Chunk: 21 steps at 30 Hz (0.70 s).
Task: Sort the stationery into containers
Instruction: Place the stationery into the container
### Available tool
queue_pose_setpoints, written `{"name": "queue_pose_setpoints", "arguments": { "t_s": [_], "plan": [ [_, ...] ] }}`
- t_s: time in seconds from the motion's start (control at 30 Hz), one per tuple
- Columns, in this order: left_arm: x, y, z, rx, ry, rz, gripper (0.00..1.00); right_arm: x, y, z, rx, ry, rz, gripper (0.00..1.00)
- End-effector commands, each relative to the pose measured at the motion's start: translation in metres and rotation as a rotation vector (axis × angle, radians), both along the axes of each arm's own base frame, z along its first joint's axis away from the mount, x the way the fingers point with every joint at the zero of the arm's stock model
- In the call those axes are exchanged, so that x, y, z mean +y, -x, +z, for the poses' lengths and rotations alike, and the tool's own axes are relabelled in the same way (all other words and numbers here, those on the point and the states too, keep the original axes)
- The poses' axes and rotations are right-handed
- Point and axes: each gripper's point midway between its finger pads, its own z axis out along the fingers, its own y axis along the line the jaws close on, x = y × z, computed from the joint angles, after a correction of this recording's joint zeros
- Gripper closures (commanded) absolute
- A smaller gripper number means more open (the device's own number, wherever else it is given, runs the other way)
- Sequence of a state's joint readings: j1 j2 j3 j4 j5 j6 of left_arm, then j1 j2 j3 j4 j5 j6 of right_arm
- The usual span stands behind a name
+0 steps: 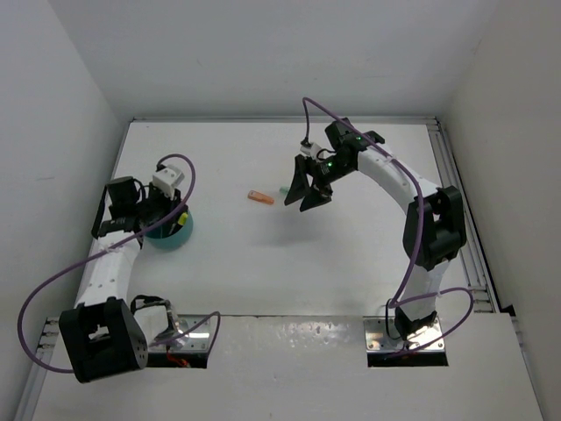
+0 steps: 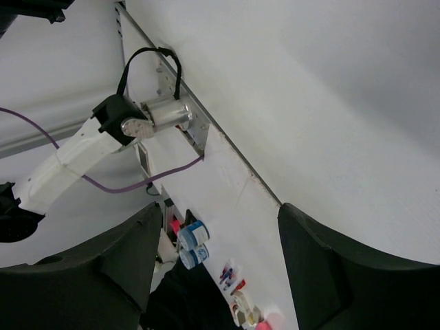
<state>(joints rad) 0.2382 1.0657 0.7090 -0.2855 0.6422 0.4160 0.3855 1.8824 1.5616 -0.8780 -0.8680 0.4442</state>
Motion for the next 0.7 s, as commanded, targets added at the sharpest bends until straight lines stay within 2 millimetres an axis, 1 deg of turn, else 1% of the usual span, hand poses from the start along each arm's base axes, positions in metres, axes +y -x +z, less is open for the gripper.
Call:
{"name": "queue_pose_setpoints", "arguments": {
  "t_s": [0.0,0.03,0.13,0.17,0.23,0.27,0.33,0.37,0.4,0.47,0.5,0.57,0.67],
  "plan": [
    [-0.002,-0.007,0.012,-0.096,0.009,-0.079,1.00,0.003,-0.004,0.009,-0.024,-0.032,0.018,0.33],
    [0.003,-0.006,0.008,-0.096,0.008,-0.074,1.00,0.004,-0.003,0.009,-0.026,-0.033,0.024,0.33],
    [0.003,-0.004,0.007,-0.121,0.033,-0.096,1.00,0.006,-0.001,0.010,-0.027,-0.038,0.032,0.33],
    [0.007,-0.002,0.003,-0.121,0.043,-0.088,1.00,0.006,-0.001,0.010,-0.030,-0.038,0.031,0.33],
    [0.008,-0.002,0.003,-0.137,0.061,-0.092,1.00,0.005,-0.002,0.010,-0.028,-0.036,0.030,0.33],
    [0.008,0.001,-0.001,-0.133,0.077,-0.088,1.00,0.006,-0.001,0.010,-0.028,-0.036,0.031,0.33],
    [0.010,0.001,0.001,-0.162,0.080,-0.093,1.00,0.006,-0.001,0.010,-0.029,-0.037,0.032,0.33],
    [0.010,0.004,-0.002,-0.162,0.095,-0.098,1.00,0.006,-0.002,0.009,-0.028,-0.037,0.030,0.33],
    [0.010,0.003,0.000,-0.178,0.095,-0.102,1.00,0.006,-0.002,0.009,-0.025,-0.036,0.029,0.33],
    [0.010,0.006,-0.003,-0.174,0.114,-0.094,1.00,0.006,-0.001,0.008,-0.022,-0.035,0.031,0.33],
    [0.012,0.001,0.002,-0.209,0.101,-0.093,0.99,0.006,-0.002,0.008,-0.022,-0.035,0.029,0.33],
    [0.013,0.001,-0.002,-0.201,0.116,-0.073,0.98,0.006,-0.002,0.006,-0.020,-0.031,0.030,0.33],
    [0.014,-0.003,0.000,-0.228,0.112,-0.067,0.97,0.007,-0.002,0.006,-0.020,-0.031,0.031,0.33]
  ]
}}
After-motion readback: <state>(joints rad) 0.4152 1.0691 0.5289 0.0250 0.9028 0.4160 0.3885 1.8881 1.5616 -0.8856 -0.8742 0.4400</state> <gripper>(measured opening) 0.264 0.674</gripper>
